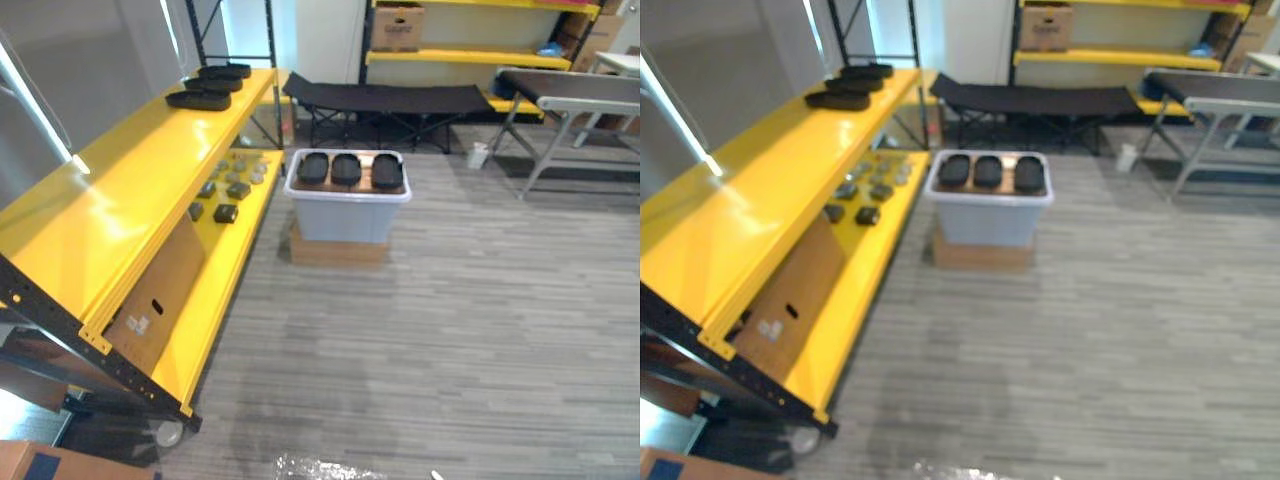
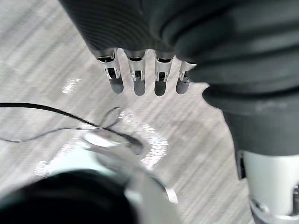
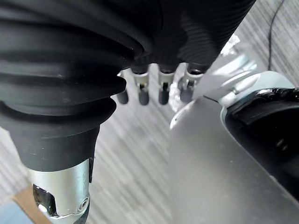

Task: Walk over and take plastic housings, then place them on the shelf

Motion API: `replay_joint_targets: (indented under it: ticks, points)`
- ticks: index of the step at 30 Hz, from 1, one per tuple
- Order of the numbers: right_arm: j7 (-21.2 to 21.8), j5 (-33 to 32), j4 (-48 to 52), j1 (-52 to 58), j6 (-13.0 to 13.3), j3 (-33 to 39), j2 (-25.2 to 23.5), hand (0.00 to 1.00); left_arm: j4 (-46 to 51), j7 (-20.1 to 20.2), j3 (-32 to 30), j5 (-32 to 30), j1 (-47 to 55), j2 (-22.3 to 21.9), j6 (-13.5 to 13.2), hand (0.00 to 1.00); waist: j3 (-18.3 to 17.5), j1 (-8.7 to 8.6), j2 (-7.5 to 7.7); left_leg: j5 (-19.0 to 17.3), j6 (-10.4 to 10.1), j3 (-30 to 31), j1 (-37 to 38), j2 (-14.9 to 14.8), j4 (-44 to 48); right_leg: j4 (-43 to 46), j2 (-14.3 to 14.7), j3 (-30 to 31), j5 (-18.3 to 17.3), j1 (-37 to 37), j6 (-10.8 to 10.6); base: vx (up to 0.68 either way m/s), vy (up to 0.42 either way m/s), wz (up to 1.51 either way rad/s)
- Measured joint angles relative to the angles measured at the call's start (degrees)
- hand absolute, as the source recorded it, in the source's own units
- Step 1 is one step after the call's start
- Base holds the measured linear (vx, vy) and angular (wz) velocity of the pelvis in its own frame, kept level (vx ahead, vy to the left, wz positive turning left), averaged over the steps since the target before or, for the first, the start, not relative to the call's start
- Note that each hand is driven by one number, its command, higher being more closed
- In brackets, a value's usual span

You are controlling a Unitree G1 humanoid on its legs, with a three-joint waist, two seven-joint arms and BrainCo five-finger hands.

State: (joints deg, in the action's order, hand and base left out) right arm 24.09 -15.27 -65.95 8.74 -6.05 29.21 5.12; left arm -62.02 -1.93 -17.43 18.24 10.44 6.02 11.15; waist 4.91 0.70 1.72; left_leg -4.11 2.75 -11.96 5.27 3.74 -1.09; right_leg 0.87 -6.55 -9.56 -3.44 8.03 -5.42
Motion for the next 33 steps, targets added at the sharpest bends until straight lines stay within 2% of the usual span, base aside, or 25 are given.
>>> replay_joint_targets:
  ticks: [2, 6, 16, 21, 30, 33]
  points:
    - [0.00, -0.04, 0.02, -0.51, 0.66, 0.37, -0.25, 0.00, 0.01, -0.76, 0.04, -1.39, -0.11, -0.31, -1.16, 0.00, 0.16, 0.01, -0.14, 0.46, 0.07, -0.19, 1.20, 0.17, -1.77, -0.18, 0.04, -0.06, 0.11, 0.22, -0.20, 0.08, 0.003, -0.06]
    - [0.01, -0.33, 0.08, -1.98, 0.94, 0.36, -0.56, 0.00, 0.03, -1.07, 0.16, -1.02, -0.26, -0.63, -1.37, 0.00, 0.89, -0.03, -0.61, 0.60, 0.08, -0.34, 2.85, 0.22, -3.36, -0.10, 0.18, -0.37, 0.16, 1.22, -0.29, 0.04, 0.002, -0.02]
    - [-0.24, -2.06, 0.37, -4.82, 1.30, 0.23, -0.72, 0.00, 0.18, -1.36, 1.94, -0.57, -1.68, -0.51, -2.34, 0.00, 3.64, -0.02, -1.14, 0.64, 0.05, -0.03, 1.49, 0.41, -3.04, 1.19, -0.11, -1.26, -0.10, -0.47, -0.36, -0.03, -0.016, 0.01]
    - [-0.94, -3.73, 0.89, -7.75, 1.31, -0.78, -0.70, 0.00, 0.89, -1.28, 2.59, -0.09, -5.44, 0.07, -2.36, 0.00, 8.60, 0.02, -0.58, -0.40, 0.86, 0.46, -3.63, 0.77, 2.89, 4.76, -1.35, -1.46, -1.65, -4.19, -0.31, -0.07, -0.003, 0.10]
    - [-2.96, -4.82, 2.55, -7.93, 2.36, -4.73, -0.83, 0.00, 2.60, -1.30, 4.25, 1.66, -5.90, 0.46, -2.40, 0.00, 9.59, 0.47, -0.04, -1.72, 1.33, 0.31, -5.31, 0.97, 5.79, 5.82, -1.91, -1.17, -1.90, -5.09, -0.43, -0.01, 0.006, 0.00]
    - [-3.00, -4.78, 2.55, -7.84, 2.42, -4.77, -0.88, 0.00, 2.57, -1.29, 4.23, 1.83, -5.68, 0.36, -2.81, 0.00, 9.64, 1.12, -0.01, -2.89, 1.57, -0.14, -5.31, 0.69, 7.57, 5.70, -1.80, -0.61, -1.90, -4.61, -0.43, 0.03, 0.010, -0.09]
